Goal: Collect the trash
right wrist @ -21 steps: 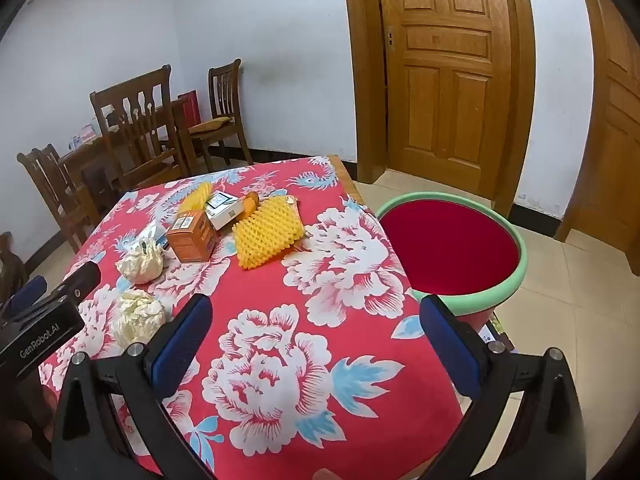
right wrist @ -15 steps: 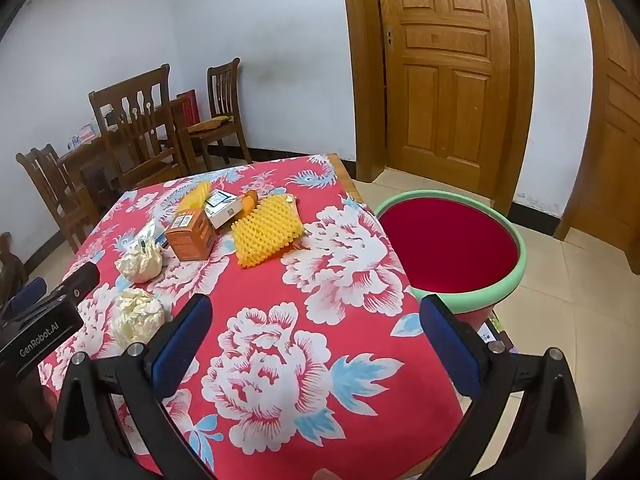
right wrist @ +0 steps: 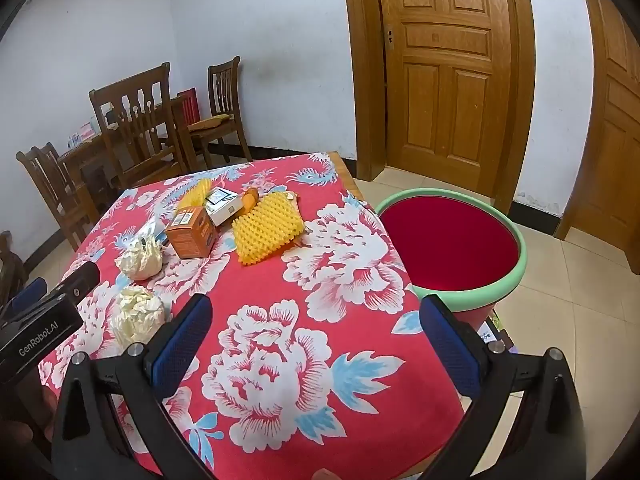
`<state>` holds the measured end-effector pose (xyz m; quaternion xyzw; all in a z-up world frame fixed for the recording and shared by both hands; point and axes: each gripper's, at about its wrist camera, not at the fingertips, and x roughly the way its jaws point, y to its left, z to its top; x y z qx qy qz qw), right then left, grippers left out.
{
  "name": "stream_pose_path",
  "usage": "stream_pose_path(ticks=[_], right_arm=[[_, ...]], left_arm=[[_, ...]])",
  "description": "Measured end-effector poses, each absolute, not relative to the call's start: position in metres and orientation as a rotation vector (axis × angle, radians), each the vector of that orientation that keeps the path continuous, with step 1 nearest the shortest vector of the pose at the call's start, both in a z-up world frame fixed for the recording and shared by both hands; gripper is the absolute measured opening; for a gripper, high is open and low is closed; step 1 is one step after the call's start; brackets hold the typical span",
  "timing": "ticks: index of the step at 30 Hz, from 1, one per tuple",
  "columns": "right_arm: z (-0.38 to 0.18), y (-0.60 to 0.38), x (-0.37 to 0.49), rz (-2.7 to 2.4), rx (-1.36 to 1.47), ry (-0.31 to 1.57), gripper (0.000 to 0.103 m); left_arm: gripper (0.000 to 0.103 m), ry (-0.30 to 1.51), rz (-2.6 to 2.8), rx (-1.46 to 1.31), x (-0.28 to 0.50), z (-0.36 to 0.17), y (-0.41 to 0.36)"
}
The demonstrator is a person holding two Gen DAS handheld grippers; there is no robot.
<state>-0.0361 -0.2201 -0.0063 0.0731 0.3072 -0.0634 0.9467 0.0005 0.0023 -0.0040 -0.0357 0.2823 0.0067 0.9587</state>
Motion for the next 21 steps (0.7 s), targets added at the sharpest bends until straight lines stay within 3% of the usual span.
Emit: stream_pose_path(ticks=[21], right_arm=[[-0.0063,-0.2185,-0.0359,-0.130,0.147,0.630,0.101]], left_arm=[[0.103,0.569,0.013,-0.075,-0.0009,-0.0024,0.0019]])
